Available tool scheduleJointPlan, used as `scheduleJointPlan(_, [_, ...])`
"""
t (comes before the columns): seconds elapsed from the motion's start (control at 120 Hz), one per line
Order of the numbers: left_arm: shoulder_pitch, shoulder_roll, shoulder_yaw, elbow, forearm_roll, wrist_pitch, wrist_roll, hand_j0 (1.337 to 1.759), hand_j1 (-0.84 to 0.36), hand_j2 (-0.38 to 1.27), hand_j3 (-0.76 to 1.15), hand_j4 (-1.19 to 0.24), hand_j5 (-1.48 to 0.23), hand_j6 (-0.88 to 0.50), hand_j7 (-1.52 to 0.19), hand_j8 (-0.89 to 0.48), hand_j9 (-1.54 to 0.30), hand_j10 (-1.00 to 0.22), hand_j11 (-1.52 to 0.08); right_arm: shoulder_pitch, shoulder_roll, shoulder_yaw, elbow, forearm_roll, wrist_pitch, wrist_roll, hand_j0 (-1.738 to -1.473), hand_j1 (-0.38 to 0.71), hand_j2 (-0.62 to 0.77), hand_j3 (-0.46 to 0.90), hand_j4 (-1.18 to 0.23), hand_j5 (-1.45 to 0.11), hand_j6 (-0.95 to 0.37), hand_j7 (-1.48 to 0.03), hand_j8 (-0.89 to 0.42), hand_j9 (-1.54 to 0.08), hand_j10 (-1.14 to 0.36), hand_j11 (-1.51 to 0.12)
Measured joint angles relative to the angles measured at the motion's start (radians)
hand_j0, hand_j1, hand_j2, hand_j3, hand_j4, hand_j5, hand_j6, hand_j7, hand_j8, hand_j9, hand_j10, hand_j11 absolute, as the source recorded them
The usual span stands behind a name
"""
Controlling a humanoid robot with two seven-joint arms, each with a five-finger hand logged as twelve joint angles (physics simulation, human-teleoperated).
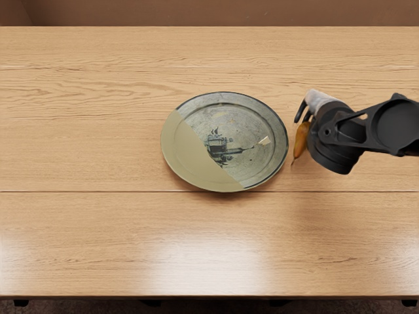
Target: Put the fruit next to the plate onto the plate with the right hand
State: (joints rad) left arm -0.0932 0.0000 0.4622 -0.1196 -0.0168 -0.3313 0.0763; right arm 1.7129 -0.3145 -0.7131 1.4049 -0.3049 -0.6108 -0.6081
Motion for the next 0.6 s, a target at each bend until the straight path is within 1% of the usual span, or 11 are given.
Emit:
scheduleJointPlan(0.058, [0.000, 0.000, 0.000, 0.000, 0.000, 0.000, 0.000, 1.658, 0.35, 0.00, 0.00, 0.00, 0.00, 0.00, 0.00, 0.00, 0.00, 0.00, 0.00, 0.007, -0.011, 0.010, 0.004, 0.000, 0.000, 0.000, -1.657, 0.23, 0.51, 0.00, -0.73, -0.96, -0.58, -0.95, -0.58, -0.99, -0.71, -0.99])
scheduleJointPlan(0.283, [0.003, 0.000, 0.000, 0.000, 0.000, 0.000, 0.000, 1.658, 0.35, 0.00, 0.00, 0.00, 0.00, 0.00, 0.00, 0.00, 0.00, 0.00, 0.00, 0.043, -0.045, 0.038, 0.033, 0.002, 0.000, 0.000, -1.657, 0.26, 0.57, 0.00, -0.73, -0.96, -0.56, -0.96, -0.57, -0.99, -0.72, -0.99])
scheduleJointPlan(0.6, [0.007, 0.000, 0.000, 0.000, 0.000, 0.000, 0.000, 1.658, 0.35, 0.00, 0.00, 0.00, 0.00, 0.00, 0.00, 0.00, 0.00, 0.00, 0.00, 0.122, -0.050, 0.060, 0.081, 0.041, 0.000, 0.000, -1.657, 0.27, 0.57, 0.00, -0.73, -0.97, -0.55, -0.96, -0.56, -0.99, -0.72, -1.00])
